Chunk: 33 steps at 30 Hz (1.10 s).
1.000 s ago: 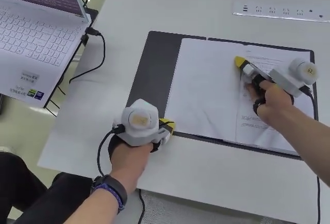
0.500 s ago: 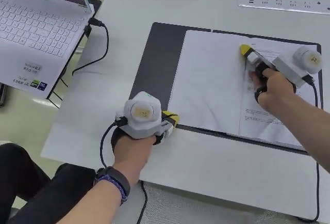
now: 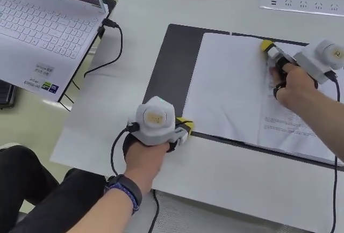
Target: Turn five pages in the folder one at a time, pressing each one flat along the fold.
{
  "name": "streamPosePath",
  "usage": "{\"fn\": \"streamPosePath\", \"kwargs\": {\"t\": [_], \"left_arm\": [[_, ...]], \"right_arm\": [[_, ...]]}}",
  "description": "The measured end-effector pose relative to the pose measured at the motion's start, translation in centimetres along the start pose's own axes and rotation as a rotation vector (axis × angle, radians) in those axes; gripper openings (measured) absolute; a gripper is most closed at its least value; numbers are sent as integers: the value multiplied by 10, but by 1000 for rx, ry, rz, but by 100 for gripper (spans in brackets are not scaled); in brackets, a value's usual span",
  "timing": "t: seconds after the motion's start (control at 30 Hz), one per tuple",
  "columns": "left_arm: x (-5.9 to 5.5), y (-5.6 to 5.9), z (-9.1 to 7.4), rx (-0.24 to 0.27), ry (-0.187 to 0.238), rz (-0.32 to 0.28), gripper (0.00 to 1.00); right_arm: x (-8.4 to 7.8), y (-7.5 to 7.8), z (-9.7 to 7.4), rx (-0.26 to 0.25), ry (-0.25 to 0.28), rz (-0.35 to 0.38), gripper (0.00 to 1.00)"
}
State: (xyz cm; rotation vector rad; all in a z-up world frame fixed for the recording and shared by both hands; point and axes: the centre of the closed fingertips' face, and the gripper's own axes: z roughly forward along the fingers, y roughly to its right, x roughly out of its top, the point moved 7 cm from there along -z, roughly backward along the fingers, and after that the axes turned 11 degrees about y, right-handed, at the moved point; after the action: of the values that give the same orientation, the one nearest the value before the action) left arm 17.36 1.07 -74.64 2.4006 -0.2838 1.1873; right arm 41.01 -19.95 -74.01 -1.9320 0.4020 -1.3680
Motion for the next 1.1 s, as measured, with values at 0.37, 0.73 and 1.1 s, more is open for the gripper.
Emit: {"fn": "streamPosePath", "kwargs": {"t": [0.37, 0.73, 1.1], "left_arm": [[0, 0, -2, -4, -2, -1, 0], [-1, 0, -3, -3, 5, -3, 0], [-2, -2, -2, 2, 17, -14, 0]], "right_arm": [[1, 7, 10, -3, 7, 1, 0], [-10, -3, -14, 46, -45, -99, 0], [-22, -16, -51, 83, -84, -141, 0]]}}
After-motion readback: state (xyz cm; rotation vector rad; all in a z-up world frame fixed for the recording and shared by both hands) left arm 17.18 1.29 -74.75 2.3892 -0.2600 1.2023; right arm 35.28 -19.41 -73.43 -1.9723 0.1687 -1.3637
